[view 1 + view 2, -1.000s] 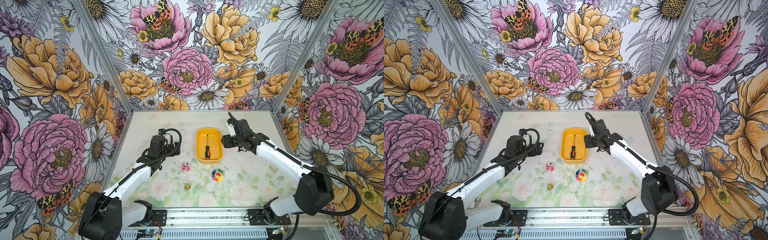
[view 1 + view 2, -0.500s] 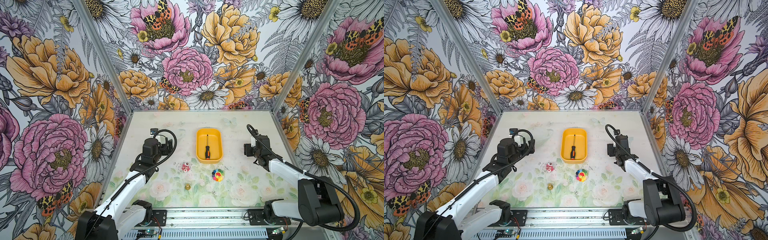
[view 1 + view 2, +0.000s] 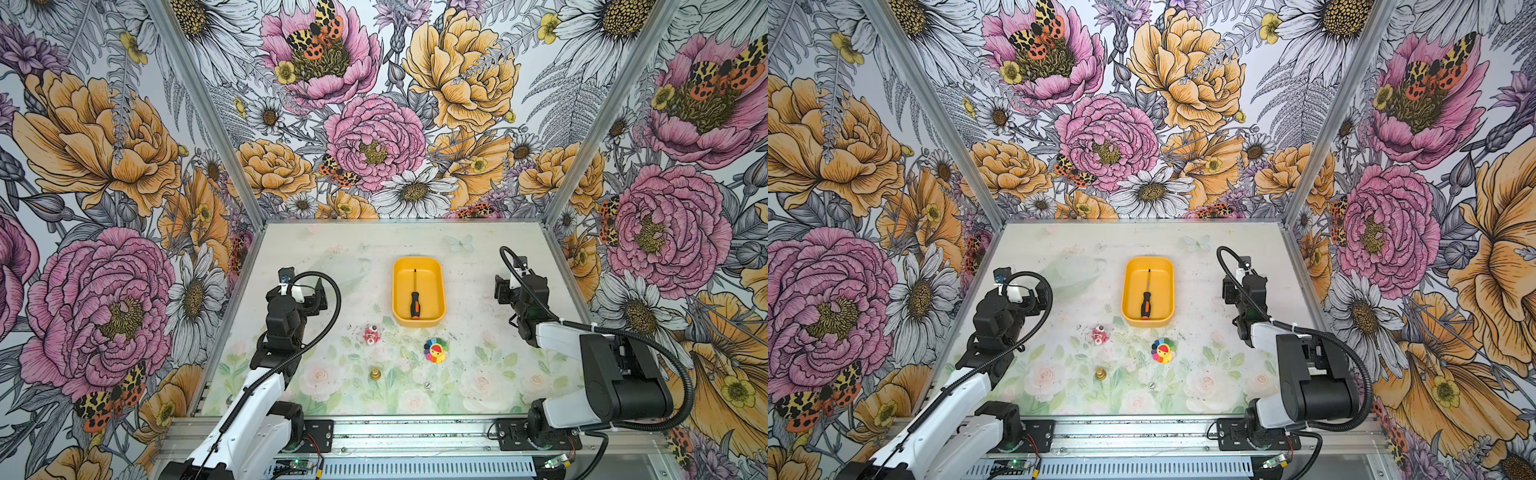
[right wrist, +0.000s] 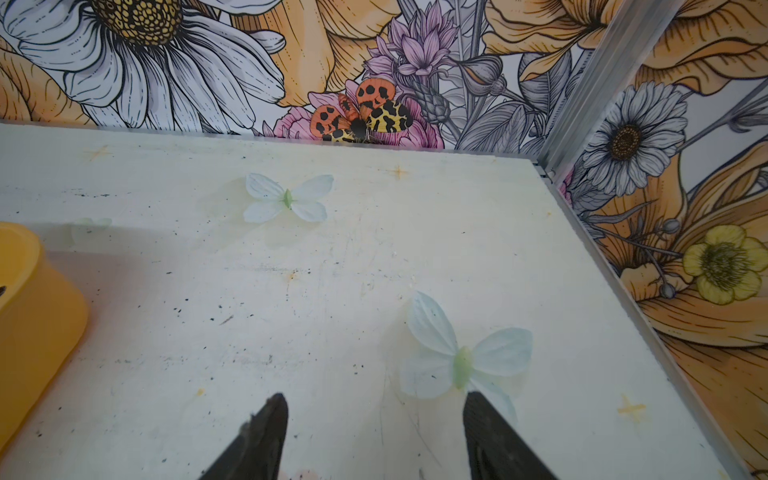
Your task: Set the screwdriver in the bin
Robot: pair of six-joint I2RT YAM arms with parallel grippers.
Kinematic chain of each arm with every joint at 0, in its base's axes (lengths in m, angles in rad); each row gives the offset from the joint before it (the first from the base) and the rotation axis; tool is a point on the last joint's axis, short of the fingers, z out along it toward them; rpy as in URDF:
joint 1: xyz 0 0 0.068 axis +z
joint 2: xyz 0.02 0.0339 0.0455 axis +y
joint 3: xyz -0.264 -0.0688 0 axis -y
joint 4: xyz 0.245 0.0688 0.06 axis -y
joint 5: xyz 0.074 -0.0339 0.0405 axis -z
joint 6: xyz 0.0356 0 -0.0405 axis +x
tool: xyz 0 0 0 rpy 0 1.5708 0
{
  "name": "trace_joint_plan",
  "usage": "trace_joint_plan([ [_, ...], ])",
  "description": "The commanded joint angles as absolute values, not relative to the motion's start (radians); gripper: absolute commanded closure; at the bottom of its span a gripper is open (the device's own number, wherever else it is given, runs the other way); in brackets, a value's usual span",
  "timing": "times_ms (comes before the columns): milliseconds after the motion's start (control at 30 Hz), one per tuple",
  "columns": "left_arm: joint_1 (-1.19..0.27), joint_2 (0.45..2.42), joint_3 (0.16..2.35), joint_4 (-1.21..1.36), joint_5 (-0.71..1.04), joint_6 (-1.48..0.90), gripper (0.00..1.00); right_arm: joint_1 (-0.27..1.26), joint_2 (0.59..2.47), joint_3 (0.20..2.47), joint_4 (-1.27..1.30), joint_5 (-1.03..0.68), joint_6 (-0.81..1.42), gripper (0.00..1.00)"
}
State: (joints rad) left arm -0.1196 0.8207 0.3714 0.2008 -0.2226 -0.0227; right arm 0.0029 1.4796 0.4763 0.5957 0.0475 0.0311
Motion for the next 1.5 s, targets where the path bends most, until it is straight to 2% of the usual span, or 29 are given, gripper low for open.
trace_joint_plan([
  [0,-0.08,0.824,0.34,0.337,-0.217,0.0,0.01,-0.031,1.513,0.431,0.771,0.018,0.07,0.32],
  [167,-0.03,0.909,0.314,0.461,-0.123,0.008,0.01,-0.043,1.534,0.398,0.85,0.018,0.084,0.32],
  [467,-0.008,1.126,0.267,0.766,-0.085,0.012,0.01,-0.042,1.533,0.397,0.85,0.019,0.084,0.28],
  [633,0.012,1.286,0.315,0.813,-0.048,0.01,0.01,-0.043,1.534,0.398,0.849,0.02,0.084,0.28],
  [833,0.03,1.563,0.327,1.063,-0.024,-0.003,0.01,-0.042,1.534,0.397,0.848,0.02,0.084,0.28],
  [900,0.042,1.533,0.356,0.953,-0.001,-0.006,0.01,-0.043,1.534,0.397,0.848,0.02,0.084,0.28],
  [1000,0.043,1.546,0.382,0.92,0.021,0.0,0.01,-0.043,1.533,0.398,0.85,0.02,0.084,0.28],
  [1467,0.042,1.551,0.379,0.935,0.02,0.001,0.01,-0.042,1.534,0.397,0.85,0.02,0.084,0.17],
])
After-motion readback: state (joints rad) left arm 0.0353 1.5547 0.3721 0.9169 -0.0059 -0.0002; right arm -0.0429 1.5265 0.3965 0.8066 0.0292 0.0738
